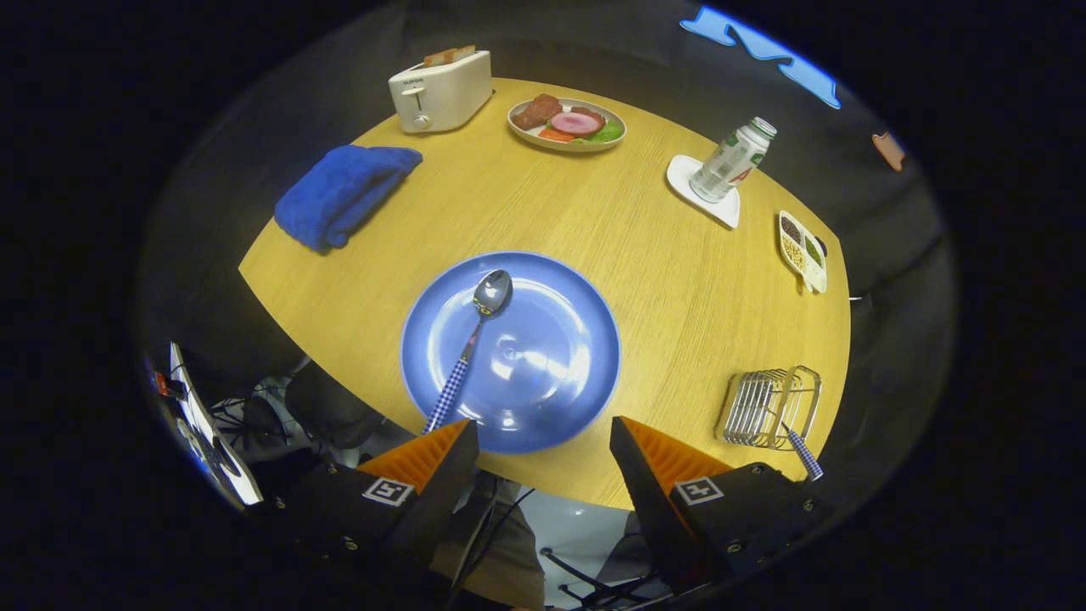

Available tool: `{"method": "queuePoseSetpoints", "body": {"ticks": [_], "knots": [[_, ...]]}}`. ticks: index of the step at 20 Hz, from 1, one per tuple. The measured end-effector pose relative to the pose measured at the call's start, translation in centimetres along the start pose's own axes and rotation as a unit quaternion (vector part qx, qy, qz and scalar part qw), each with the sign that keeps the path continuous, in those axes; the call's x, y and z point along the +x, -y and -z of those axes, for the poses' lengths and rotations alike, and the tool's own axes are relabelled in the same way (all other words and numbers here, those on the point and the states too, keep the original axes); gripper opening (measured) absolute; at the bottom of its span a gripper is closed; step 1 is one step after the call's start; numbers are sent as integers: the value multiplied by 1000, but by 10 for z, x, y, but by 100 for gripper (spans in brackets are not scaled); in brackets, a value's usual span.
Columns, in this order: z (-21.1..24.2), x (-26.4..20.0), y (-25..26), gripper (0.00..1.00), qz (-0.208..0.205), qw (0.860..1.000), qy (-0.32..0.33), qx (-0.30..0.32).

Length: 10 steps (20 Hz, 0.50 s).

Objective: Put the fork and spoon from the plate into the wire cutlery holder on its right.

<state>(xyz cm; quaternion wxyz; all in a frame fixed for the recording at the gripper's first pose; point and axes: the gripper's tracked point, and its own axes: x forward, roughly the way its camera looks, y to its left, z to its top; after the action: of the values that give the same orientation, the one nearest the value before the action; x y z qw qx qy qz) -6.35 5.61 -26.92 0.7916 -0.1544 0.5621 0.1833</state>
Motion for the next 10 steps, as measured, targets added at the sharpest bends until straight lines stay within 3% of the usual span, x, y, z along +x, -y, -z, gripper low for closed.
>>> {"method": "queuePoseSetpoints", "body": {"ticks": [10], "knots": [[1,40,-54,96,-36,998,-12,54]]}}
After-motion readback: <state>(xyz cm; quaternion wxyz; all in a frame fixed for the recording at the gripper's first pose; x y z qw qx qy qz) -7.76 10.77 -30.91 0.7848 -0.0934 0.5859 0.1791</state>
